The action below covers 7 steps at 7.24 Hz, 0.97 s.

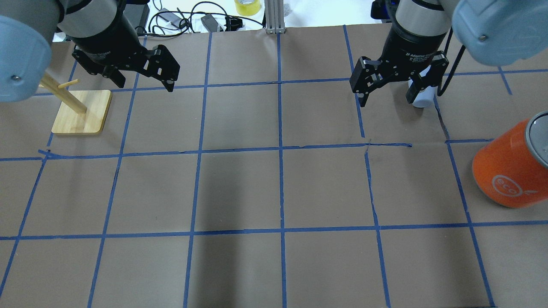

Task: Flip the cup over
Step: 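Open the right gripper and move it toward the pale blue cup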

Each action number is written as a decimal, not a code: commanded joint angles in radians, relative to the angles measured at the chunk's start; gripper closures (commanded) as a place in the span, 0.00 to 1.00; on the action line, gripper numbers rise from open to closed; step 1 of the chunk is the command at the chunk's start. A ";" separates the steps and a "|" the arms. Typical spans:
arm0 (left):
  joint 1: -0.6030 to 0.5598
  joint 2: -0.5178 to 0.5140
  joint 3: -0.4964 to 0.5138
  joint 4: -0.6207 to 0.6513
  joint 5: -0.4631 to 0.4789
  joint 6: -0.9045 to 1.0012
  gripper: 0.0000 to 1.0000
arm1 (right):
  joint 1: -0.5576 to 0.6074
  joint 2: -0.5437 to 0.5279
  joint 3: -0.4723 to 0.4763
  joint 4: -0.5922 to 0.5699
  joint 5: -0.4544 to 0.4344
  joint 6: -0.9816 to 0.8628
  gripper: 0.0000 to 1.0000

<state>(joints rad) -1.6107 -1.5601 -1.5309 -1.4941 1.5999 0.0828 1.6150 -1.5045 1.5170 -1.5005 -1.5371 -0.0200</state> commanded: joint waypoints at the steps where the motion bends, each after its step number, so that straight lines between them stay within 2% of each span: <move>1: 0.000 0.000 0.000 0.000 0.000 0.000 0.00 | -0.001 0.001 0.002 0.000 -0.006 0.000 0.00; 7: 0.000 0.000 -0.002 -0.002 0.000 0.000 0.00 | -0.007 -0.003 0.000 -0.010 -0.008 -0.002 0.00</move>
<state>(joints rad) -1.6107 -1.5601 -1.5312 -1.4944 1.5999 0.0828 1.6114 -1.5074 1.5173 -1.5086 -1.5451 -0.0208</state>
